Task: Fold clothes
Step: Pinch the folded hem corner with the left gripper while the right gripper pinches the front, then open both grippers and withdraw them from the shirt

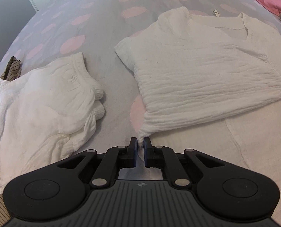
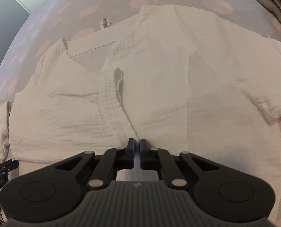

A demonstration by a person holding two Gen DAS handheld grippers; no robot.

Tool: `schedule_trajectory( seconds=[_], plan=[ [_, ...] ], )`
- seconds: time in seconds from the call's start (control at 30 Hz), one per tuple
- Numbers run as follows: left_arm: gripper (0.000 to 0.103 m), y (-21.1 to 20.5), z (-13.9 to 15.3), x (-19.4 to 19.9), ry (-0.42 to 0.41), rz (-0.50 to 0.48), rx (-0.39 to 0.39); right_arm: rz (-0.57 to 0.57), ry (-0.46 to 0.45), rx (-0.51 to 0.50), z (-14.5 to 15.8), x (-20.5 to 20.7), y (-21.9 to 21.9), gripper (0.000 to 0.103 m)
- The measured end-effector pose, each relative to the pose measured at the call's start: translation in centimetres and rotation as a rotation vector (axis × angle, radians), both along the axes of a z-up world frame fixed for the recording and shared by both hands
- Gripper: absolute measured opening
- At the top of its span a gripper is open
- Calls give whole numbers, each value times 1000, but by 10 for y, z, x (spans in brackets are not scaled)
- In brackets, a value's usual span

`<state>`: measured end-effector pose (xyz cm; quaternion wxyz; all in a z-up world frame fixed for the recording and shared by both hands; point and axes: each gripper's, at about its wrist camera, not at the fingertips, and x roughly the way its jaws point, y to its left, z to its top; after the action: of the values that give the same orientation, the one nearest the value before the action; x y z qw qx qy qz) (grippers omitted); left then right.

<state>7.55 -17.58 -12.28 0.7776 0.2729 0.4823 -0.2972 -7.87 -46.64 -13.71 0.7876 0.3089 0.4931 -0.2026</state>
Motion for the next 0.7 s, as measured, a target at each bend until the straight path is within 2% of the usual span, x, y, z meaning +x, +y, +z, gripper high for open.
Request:
schedule_trajectory(
  seconds=[0.13, 0.27, 0.33, 0.4, 0.6, 0.7],
  plan=[
    [9, 11, 21, 10, 10, 30, -59, -33, -5, -29, 12, 0, -8, 12],
    [9, 19, 37, 36, 24, 126, -155, -57, -37, -22, 16, 6, -15, 14],
    [9, 19, 40, 52, 35, 180, -201, -64, -57, -10, 17, 11, -17, 19],
    [9, 14, 39, 67, 40, 225, -238, -71, -77, 2, 18, 16, -19, 29],
    [17, -4, 19, 104, 94, 319, -321, -89, -132, 38, 19, 32, -25, 37],
    [29, -9, 8, 119, 138, 377, -393, -90, -136, 53, 13, 41, -26, 39]
  ],
)
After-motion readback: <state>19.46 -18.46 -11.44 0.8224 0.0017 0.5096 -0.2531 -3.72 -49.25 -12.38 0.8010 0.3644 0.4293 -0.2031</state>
